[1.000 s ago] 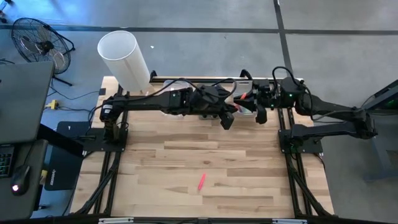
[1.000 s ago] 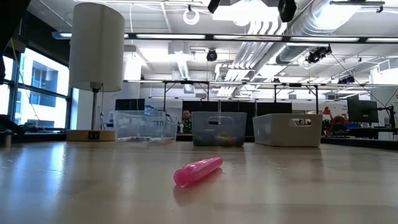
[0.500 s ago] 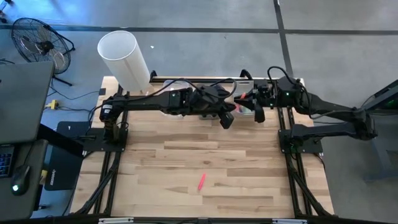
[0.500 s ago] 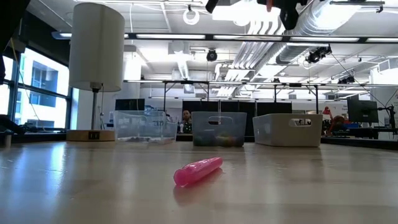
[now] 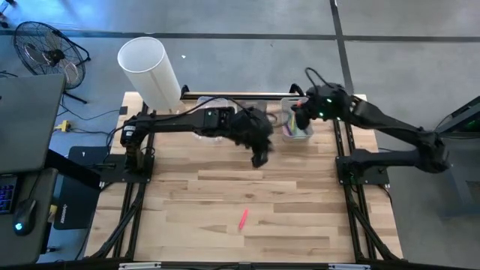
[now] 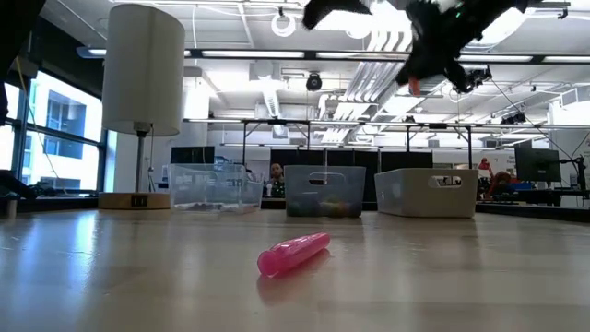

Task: Pick & Place Markers
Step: Put the orange pen into the gray bin, then put the pink pen into the gray bin

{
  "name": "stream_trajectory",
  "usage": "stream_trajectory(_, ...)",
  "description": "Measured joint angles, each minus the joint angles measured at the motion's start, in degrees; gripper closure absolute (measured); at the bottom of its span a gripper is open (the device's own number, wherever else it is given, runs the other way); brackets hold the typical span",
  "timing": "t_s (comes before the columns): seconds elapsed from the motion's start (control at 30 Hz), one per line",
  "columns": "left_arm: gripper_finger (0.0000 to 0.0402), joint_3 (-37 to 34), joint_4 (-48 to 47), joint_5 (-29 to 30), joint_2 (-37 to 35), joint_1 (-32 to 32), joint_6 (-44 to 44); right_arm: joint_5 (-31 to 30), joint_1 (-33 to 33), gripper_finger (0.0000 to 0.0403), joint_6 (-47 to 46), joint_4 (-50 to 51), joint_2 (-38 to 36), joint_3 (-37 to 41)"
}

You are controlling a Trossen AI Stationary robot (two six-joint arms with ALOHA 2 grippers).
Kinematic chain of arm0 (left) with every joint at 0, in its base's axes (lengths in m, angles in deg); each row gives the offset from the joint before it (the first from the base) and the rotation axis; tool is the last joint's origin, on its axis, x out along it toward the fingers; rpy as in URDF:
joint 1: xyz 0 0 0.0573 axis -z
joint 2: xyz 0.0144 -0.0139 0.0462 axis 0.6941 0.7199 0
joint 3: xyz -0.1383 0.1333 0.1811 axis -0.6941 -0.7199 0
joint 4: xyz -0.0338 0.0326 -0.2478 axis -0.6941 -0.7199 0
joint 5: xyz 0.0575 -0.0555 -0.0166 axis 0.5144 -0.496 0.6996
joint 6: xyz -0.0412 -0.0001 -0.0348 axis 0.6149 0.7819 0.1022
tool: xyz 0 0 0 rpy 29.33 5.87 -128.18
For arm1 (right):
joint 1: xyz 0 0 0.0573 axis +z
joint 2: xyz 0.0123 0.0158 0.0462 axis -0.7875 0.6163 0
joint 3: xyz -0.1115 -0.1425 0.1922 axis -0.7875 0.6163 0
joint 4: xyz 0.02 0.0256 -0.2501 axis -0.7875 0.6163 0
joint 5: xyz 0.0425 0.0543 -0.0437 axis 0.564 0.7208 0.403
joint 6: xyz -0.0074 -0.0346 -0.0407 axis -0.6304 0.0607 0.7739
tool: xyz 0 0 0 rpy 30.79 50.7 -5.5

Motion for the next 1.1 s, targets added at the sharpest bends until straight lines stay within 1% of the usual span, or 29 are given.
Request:
stream_trajectory(0.03,0.0279,0.0,0.6,-4.4,-0.1,0.5,-2.9,0.0,-1.2,0.0373,-0.8,2.2,1.8,-0.8)
stream_trajectory(0.07,0.0283,0.0,0.8,-7.1,-0.3,1.2,-4.9,0.1,-2.2,0.0373,-1.1,4.1,3.7,-1.6)
stream_trajectory(0.1,0.0289,0.0,0.6,-7.8,-0.5,1.9,-5.8,0.1,-3.2,0.0373,-1.0,5.8,5.9,-2.3)
stream_trajectory(0.2,0.0318,-0.6,-0.2,-7.4,-0.7,3.0,-7.9,-0.4,-6.0,0.0369,-0.9,9.4,12.8,-3.2)
stream_trajectory(0.27,0.0348,-2.1,-0.4,-5.8,-0.9,2.8,-8.7,-0.5,-7.9,0.0359,-1.4,11.2,17.2,-3.3)
stream_trajectory(0.33,0.0383,-5.2,-1.0,-4.2,-3.2,3.1,-9.5,-0.3,-9.3,0.0350,-1.7,13.3,21.3,-3.3)
stream_trajectory(0.4,0.0394,-8.9,2.5,-3.4,-5.9,3.5,-9.8,-0.2,-10.1,0.0343,-1.9,14.5,24.1,-3.3)
stream_trajectory(0.5,0.0390,-18.8,5.5,-0.9,-12.3,4.4,-9.4,-0.2,-10.3,0.0334,-2.8,14.6,26.1,-3.3)
stream_trajectory(0.57,0.0397,-26.2,14.5,1.4,-15.6,4.5,-9.5,-0.2,-10.3,0.0326,-3.9,14.6,26.1,-3.3)
stream_trajectory(0.6,0.0399,-30.3,17.0,2.3,-18.0,4.5,-9.5,-0.1,-10.4,0.0322,-4.6,14.7,25.9,-3.3)
stream_trajectory(0.67,0.0398,-38.7,19.9,3.1,-23.2,4.8,-9.0,-0.1,-10.6,0.0313,-6.1,15.7,24.5,-3.3)
stream_trajectory(0.7,0.0398,-42.5,23.4,3.5,-25.3,5.0,-8.5,-0.1,-10.7,0.0310,-6.8,16.3,23.5,-3.3)
stream_trajectory(0.77,0.0400,-50.4,27.5,4.3,-30.0,4.9,-8.1,0.2,-10.7,0.0307,-7.3,16.9,21.1,-3.3)
stream_trajectory(0.83,0.0400,-58.5,34.0,4.3,-34.3,5.0,-8.0,1.7,-10.6,0.0308,-6.6,17.4,18.2,-3.3)
stream_trajectory(0.9,0.0401,-66.3,41.6,4.5,-38.8,4.9,-8.0,3.2,-9.8,0.0317,-6.0,17.1,15.1,-3.3)
stream_trajectory(0.97,0.0401,-73.7,49.0,4.9,-43.2,4.9,-8.0,3.9,-8.5,0.0333,-7.4,17.4,12.0,-3.3)
stream_trajectory(1.1,0.0401,-85.8,55.8,4.4,-51.9,4.8,-10.3,3.1,-3.6,0.0381,-12.0,17.3,6.3,-3.3)
